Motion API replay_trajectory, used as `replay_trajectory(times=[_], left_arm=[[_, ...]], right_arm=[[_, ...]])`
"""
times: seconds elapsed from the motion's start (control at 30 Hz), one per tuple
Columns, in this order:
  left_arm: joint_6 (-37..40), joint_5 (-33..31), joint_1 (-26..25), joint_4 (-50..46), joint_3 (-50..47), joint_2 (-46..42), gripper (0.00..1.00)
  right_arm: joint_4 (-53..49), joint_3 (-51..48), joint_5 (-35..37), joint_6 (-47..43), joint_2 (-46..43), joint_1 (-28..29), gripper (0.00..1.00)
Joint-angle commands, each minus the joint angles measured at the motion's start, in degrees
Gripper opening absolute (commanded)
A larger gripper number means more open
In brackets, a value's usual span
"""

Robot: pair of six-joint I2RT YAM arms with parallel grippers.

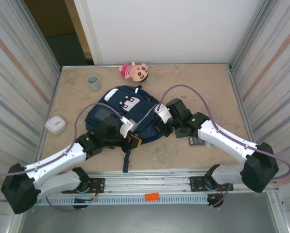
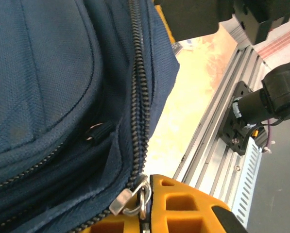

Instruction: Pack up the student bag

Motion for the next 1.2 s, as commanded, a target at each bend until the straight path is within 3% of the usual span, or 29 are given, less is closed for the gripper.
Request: replay_trajectory(times=[0.0, 0.07, 0.17, 0.37, 0.53, 0.67, 0.73, 0.9, 1.03, 1.07, 1.17], left_arm=[[3.42, -1.45, -1.44, 1.7, 3.43, -1.67, 0.2], [4.49, -3.61, -1.48, -0.2, 2.63, -3.81, 0.28], [8.91, -4.14, -1.48, -3.13, 1.12, -9.05, 0.33], [26.66, -10.28, -1.43, -13.44, 0.06, -19.81, 0.56], [39.02, -17.25, -1.47, -13.08, -2.75, -24.96, 0.63], [41.05, -30.02, -1.46, -11.86, -3.53, -23.01, 0.66], [41.94, -32.36, -1.43, -11.79, -3.91, -21.26, 0.67], [42.83, -34.84, -1.48, -8.37, -5.57, -17.1, 0.67], [44.88, -32.99, -1.43, -1.12, -8.68, -14.16, 0.62], [45.4, -32.65, -1.48, 0.27, -9.29, -13.26, 0.58], [46.69, -30.37, -1.48, 4.04, -10.97, -11.69, 0.31]], right_arm=[[8.95, 0.05, -7.88, -1.25, -2.89, 0.05, 0.0], [7.99, -0.14, -10.8, -3.39, -3.73, -1.24, 0.0], [6.46, -0.99, -16.76, -11.1, -5.41, -2.74, 0.0], [2.67, -0.25, -23.3, -20.73, -7.14, -5.86, 0.0], [-0.53, 1.34, -24.36, -23.75, -6.2, -6.71, 0.0], [-1.06, 1.13, -26.81, -25.45, -6.19, -6.99, 0.0], [-1.13, 1.26, -27.16, -25.67, -6.04, -7.04, 0.0], [-1.78, 1.79, -26.97, -25.65, -5.5, -7.39, 0.0], [-1.6, 1.65, -27.75, -24.88, -5.75, -7.48, 0.0], [-1.44, 1.6, -27.75, -24.31, -5.85, -7.48, 0.0], [-0.45, 0.67, -26.16, -21.43, -6.18, -7.82, 0.0]])
